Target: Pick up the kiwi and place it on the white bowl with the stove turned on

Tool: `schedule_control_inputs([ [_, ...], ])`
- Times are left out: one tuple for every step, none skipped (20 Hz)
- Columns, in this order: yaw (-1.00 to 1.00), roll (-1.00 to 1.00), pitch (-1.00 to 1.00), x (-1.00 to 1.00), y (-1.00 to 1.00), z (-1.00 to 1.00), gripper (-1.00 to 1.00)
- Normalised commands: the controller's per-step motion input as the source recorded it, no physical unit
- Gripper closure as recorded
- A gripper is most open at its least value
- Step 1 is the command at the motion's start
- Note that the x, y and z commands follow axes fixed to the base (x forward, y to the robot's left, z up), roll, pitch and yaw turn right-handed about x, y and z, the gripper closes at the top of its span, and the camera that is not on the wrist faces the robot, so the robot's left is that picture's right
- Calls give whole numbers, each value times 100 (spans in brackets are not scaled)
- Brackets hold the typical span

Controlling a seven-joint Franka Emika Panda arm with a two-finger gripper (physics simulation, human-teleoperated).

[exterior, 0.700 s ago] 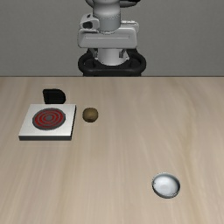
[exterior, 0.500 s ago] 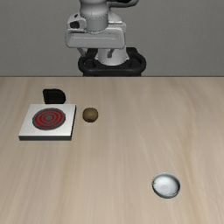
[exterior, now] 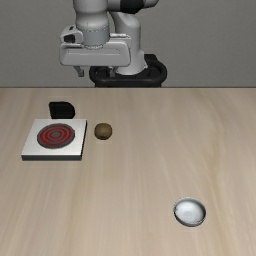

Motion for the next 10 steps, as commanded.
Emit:
schedule_control_inputs([
  [0, 0, 0, -100, 0, 0, -100],
  [22, 0, 0, 0, 0, 0, -100],
  [22, 0, 0, 0, 0, 0, -100],
  [45, 0, 0, 0, 0, 0, -100],
  [45, 0, 0, 0, 0, 0, -100],
  [45, 0, 0, 0, 0, 0, -100],
  [45, 0, 0, 0, 0, 0, -100],
  [45, 0, 0, 0, 0, 0, -100],
  [45, 0, 0, 0, 0, 0, -100],
  [45, 0, 0, 0, 0, 0, -100],
])
